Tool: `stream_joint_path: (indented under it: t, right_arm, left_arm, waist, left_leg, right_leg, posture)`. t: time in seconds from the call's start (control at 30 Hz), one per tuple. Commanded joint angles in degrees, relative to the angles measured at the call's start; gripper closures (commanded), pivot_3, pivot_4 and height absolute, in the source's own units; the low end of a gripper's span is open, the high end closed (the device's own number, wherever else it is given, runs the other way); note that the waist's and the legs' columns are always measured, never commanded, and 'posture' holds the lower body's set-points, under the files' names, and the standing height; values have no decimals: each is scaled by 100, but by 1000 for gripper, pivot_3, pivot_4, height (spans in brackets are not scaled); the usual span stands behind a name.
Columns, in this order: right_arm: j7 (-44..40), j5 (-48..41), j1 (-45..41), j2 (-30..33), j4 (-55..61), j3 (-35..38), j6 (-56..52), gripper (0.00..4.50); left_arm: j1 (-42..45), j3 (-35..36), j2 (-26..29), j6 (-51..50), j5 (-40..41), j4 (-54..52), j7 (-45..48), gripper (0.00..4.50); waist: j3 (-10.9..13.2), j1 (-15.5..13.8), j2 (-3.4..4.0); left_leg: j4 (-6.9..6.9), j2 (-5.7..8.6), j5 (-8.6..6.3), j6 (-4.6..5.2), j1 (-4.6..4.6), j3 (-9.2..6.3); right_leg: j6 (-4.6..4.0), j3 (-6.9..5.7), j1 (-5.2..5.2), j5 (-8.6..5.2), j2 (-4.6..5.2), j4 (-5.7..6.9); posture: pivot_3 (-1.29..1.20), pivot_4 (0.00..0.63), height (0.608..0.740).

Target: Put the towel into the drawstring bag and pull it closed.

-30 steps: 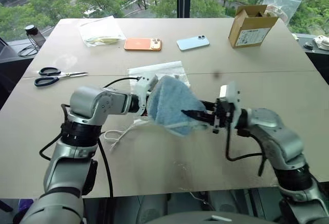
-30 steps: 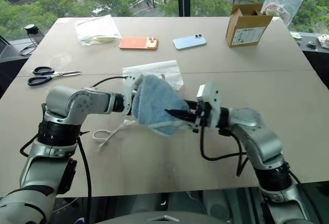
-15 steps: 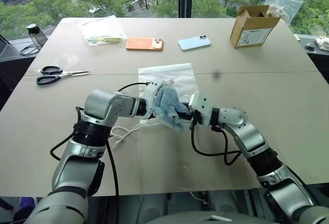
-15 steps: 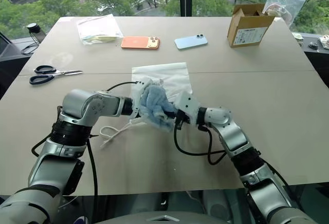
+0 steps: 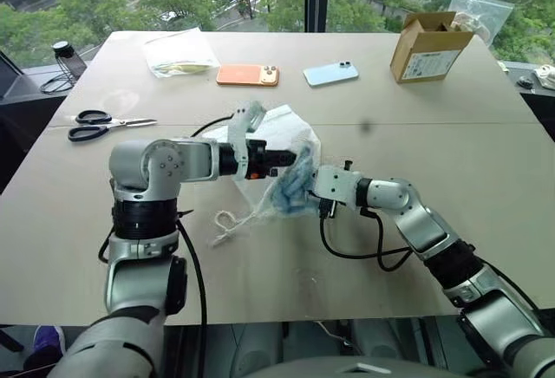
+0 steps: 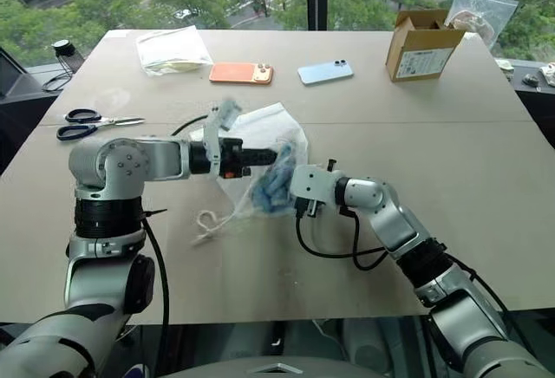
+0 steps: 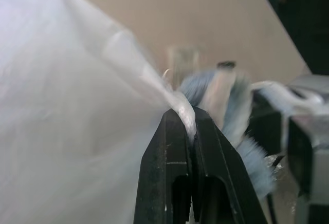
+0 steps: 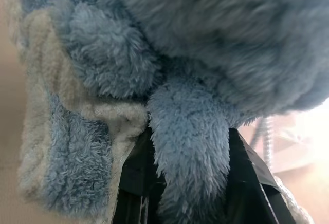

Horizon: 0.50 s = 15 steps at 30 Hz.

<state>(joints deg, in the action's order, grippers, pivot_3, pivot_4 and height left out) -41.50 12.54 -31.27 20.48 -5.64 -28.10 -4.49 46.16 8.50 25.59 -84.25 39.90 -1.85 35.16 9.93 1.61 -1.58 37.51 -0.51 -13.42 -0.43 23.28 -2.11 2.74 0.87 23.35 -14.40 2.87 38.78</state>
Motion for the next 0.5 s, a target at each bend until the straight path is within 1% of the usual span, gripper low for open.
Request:
stream_joint_path:
  t: [0.03, 0.07, 0.13, 0.23, 0.3, 0.33, 0.4, 0.5]
  right_arm:
    - [25, 555, 6, 236, -266, -209, 74, 4209]
    - [40, 601, -19, 242, -259, -217, 93, 4209]
    - [26, 536, -66, 121, -210, -157, -103, 4209]
    - [15, -623, 46, -638, -22, 533, -1177, 4209]
    - [36, -1139, 82, -977, -4, 980, -1831, 4209]
    - [50, -1244, 93, -1036, -29, 1113, -2049, 4209]
    - [82, -1209, 124, -967, -82, 1140, -2221, 4209]
    - [270, -1815, 191, -1257, -29, 1661, -2818, 4209]
  left_arm:
    - [199, 176, -114, -88, 250, -279, -51, 4500]
    - [208, 174, -133, -131, 273, -279, -78, 4500]
    - [78, -59, -68, -119, 341, -533, 15, 4500]
    - [-151, -294, 6, -130, 423, -872, 102, 4500]
    - [-302, -325, 67, -149, 497, -1077, 133, 4500]
    - [-391, -328, 108, -139, 534, -1179, 147, 4500]
    - [-541, -396, 222, -87, 553, -1319, 183, 4500]
    - [-744, -443, 333, -58, 575, -1433, 193, 4500]
  waist:
    - [0, 2, 0]
    - [0, 6, 0]
    - [0, 10, 0]
    - [-1, 37, -2]
    - [1, 66, 0]
    - [1, 70, 1]
    - [2, 71, 2]
    - [2, 66, 2]
  left_leg:
    - [-7, 0, 0, 0, -17, 3]
    - [-11, 0, -1, 0, -33, 5]
    - [-14, 0, -1, 1, -45, 5]
    - [-14, -2, 0, 0, -47, -1]
    - [-16, -6, 0, 0, -49, -13]
    - [-16, -9, 0, 0, -48, -14]
    - [-17, -8, -1, 1, -49, -12]
    - [-20, -7, -1, 1, -50, -12]
  right_leg:
    - [0, 2, -13, -1, 0, -2]
    - [0, 6, -26, -1, 0, -4]
    - [0, 5, -37, -2, 0, -7]
    - [0, 8, -38, -1, -1, -6]
    - [-1, 14, -37, -1, -2, -2]
    - [-2, 18, -35, 0, -3, -2]
    - [-2, 21, -33, 0, -3, -2]
    - [-2, 19, -33, -1, -3, -4]
  posture:
    - [0, 150, 740]
    - [0, 150, 740]
    - [0, 150, 740]
    - [0, 150, 740]
    - [0, 150, 740]
    - [0, 150, 740]
    - [0, 150, 740]
    - [0, 150, 740]
